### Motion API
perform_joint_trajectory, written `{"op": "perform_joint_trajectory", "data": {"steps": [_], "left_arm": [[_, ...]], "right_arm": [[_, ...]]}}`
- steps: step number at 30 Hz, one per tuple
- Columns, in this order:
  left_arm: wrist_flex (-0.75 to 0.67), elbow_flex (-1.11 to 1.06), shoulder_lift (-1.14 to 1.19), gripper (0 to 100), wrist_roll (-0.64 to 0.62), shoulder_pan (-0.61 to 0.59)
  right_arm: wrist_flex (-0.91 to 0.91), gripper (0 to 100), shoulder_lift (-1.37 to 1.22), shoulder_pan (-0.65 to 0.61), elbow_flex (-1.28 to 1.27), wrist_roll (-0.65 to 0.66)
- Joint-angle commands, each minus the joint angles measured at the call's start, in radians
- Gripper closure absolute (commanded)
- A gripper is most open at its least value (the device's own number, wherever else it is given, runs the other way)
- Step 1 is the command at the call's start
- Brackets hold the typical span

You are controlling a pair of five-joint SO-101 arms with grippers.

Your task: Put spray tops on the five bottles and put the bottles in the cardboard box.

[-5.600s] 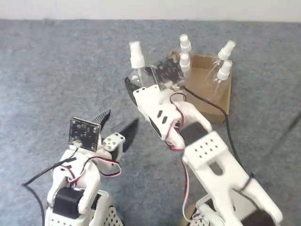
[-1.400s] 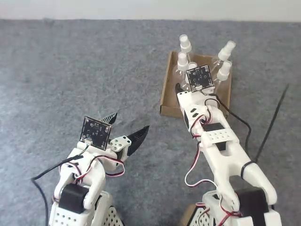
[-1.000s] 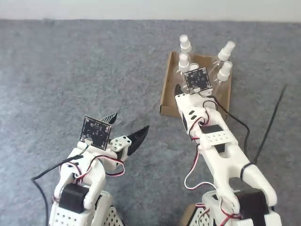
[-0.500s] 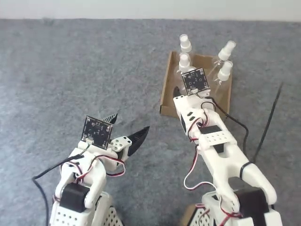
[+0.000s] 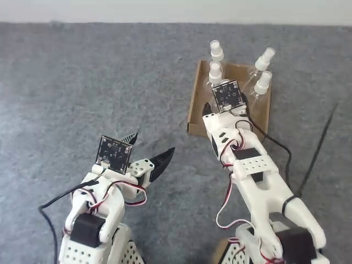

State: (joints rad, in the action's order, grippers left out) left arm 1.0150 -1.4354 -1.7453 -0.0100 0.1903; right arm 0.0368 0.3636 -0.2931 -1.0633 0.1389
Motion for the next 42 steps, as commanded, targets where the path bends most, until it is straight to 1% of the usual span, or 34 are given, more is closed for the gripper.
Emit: {"op": "perform_joint_trajectory", "data": {"steps": [1, 7, 18, 31, 35, 38, 42], "left_arm": [[-0.029, 0.007, -0.012, 68, 0.005, 0.0], [-0.029, 0.007, -0.012, 68, 0.005, 0.0], [-0.028, 0.007, -0.012, 68, 0.005, 0.0], [-0.029, 0.007, -0.012, 68, 0.005, -0.002], [-0.029, 0.007, -0.012, 68, 0.005, -0.002], [-0.037, 0.007, -0.012, 68, 0.003, -0.044], [-0.095, 0.005, -0.012, 68, 0.003, -0.143]], "right_arm": [[-0.01, 70.7, 0.076, -0.001, 0.049, 0.005], [-0.191, 70.7, 0.142, -0.004, 0.161, -0.003], [-0.443, 70.8, 0.321, -0.001, 0.278, 0.005], [-0.697, 70.8, 0.559, -0.004, 0.282, 0.005], [-0.829, 70.8, 0.653, 0.001, 0.273, 0.005], [-0.926, 70.8, 0.748, 0.004, 0.23, 0.005], [-1.043, 70.9, 0.92, 0.005, 0.129, 0.006]]}}
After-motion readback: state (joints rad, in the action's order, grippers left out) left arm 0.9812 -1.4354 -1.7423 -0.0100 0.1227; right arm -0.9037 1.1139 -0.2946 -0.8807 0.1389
